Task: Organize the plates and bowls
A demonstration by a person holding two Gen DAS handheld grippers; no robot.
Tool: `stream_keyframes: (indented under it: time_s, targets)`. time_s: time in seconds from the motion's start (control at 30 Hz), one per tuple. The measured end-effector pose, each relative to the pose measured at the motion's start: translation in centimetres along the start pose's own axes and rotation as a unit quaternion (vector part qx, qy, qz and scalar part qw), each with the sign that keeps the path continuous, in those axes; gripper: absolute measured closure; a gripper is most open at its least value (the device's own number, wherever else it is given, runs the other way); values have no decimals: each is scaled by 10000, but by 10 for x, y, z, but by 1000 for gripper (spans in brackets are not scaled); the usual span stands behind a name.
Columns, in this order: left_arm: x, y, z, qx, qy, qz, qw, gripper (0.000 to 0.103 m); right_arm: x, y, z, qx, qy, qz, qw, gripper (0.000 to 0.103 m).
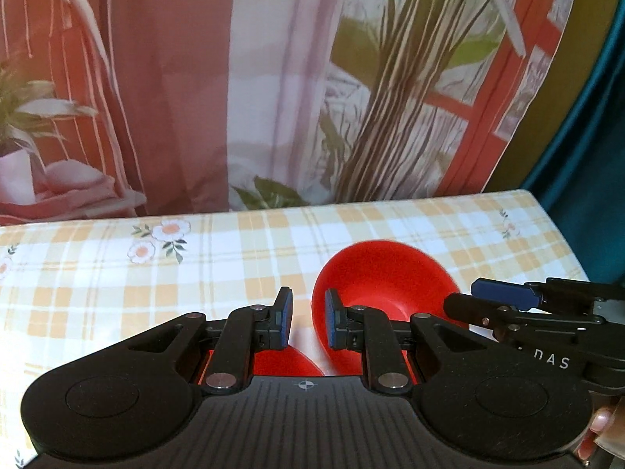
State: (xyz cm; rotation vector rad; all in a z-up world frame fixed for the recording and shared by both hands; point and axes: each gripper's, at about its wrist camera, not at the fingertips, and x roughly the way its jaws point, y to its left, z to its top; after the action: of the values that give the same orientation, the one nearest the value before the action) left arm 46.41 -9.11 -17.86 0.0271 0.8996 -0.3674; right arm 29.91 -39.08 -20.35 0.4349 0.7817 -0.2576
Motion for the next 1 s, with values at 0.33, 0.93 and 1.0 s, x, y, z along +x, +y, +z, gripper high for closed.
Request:
stream_keyframes:
  time_s: [0.33, 0.93, 1.0]
  targets:
    - [20, -2, -2, 125, 178, -208, 9995, 86, 7, 6, -2, 22, 117, 129, 9998, 93]
    - [-19, -8, -1, 229, -212, -79, 9995, 86, -31, 24, 14, -141, -511, 177, 9984, 94]
    - [-27, -8, 0, 198, -299, -60, 9993, 86, -36, 29, 16, -180, -550, 192, 9981, 94]
